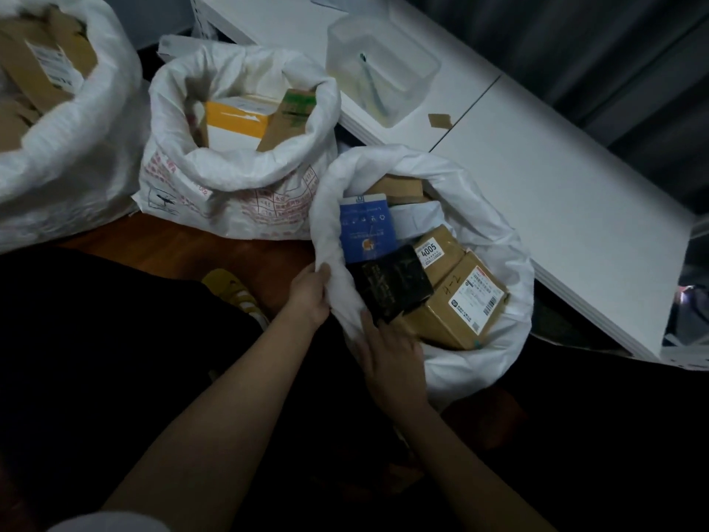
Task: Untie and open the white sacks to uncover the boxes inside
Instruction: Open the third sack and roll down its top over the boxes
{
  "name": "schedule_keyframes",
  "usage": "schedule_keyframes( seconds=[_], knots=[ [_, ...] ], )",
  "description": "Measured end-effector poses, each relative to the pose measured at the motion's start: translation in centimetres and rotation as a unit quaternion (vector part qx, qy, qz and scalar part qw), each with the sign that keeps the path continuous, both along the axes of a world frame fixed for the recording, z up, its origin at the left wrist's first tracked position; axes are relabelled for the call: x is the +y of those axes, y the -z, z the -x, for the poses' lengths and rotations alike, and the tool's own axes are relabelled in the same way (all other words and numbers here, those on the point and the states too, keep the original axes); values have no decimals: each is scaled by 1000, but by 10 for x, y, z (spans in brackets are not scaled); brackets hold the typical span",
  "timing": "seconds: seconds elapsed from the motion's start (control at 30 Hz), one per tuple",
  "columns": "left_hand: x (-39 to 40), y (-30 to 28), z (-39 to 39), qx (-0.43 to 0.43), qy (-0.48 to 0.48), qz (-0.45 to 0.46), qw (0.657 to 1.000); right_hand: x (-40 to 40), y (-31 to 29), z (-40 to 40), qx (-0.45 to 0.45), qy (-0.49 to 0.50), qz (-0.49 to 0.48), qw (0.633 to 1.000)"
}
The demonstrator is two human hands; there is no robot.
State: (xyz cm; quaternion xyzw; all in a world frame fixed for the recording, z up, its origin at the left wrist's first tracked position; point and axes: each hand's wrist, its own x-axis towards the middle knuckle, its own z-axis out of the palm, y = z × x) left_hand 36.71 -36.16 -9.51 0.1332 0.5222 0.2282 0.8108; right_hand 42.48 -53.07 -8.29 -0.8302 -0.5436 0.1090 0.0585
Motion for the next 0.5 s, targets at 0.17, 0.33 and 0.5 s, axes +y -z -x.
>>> schedule_keyframes(
  seconds=[0.17,0.33,0.5],
  knots=[
    [0,-7,-11,12,0,-5,1000,-3,3,-14,-79,-53,-49,994],
    [-12,-12,-9,271,190,-166,929,10,-3,-31,-64,-138,-109,982],
    [-48,5,-11,222,207,-220,927,0,-2,-38,-59,-164,-109,979]
  ],
)
